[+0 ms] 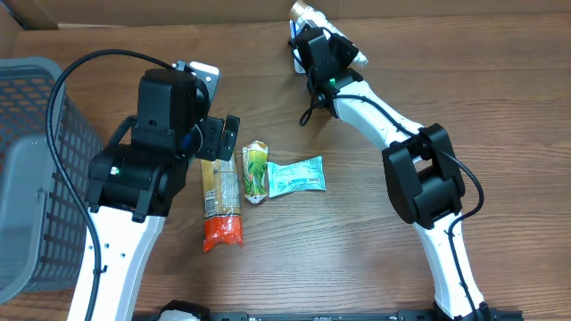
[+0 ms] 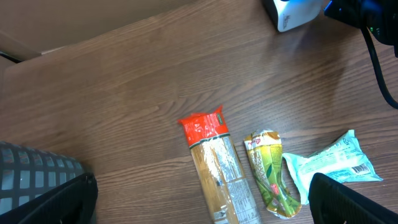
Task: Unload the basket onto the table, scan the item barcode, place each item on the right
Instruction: 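Carry the white tube back and set it down on the right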
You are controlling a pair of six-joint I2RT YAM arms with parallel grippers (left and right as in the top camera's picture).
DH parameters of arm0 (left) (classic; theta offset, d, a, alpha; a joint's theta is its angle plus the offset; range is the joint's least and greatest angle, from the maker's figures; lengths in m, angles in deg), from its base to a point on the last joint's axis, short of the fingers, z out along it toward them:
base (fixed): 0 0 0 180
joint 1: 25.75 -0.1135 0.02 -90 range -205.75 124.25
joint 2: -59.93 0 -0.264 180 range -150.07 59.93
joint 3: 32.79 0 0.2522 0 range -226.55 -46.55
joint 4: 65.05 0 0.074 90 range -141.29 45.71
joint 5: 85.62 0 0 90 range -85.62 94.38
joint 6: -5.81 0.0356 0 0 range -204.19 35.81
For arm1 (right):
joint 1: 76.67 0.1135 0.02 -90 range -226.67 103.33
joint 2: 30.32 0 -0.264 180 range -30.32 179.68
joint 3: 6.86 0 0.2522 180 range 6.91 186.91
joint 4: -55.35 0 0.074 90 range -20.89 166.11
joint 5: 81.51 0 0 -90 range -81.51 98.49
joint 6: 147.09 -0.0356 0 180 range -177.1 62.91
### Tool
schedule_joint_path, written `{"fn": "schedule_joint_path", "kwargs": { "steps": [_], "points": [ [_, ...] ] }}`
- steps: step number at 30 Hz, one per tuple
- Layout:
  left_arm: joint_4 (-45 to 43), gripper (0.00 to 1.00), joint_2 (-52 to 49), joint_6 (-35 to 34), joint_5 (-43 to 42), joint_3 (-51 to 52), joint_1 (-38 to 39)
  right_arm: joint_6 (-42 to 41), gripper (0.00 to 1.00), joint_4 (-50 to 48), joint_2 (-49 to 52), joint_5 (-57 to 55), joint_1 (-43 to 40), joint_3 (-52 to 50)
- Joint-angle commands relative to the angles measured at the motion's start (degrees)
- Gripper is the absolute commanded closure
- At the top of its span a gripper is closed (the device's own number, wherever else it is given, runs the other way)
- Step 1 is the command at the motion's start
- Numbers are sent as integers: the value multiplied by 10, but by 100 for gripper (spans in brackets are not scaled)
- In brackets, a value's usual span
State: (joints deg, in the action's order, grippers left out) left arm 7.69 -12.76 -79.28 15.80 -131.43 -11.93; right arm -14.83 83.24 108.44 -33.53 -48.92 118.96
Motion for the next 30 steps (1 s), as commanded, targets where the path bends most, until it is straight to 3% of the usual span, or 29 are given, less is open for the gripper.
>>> {"fn": "schedule_joint_path", "kwargs": {
  "steps": [1,10,16,20,22,26,30],
  "points": [
    [-1,1,-4,9,6,-5,-3,-2,96,-12,-11,-19,-2,16],
    [-1,1,-4,9,6,-5,-3,-7,96,-12,-11,-18,-2,16],
    [-1,1,-4,9,6,-5,-3,-73,97,14,-24,-2,-2,16],
    [-1,0,-4,9,6,-5,-3,-166,97,110,-77,92,-7,16],
    [-1,1,-4,9,6,-5,-3,-265,96,190,-144,204,-20,16],
    [-1,0,-4,9,6,-5,-3,-369,96,299,-239,386,-51,16],
    [-1,0,-4,9,6,-5,-3,-450,96,412,-308,499,-102,16]
  ]
}}
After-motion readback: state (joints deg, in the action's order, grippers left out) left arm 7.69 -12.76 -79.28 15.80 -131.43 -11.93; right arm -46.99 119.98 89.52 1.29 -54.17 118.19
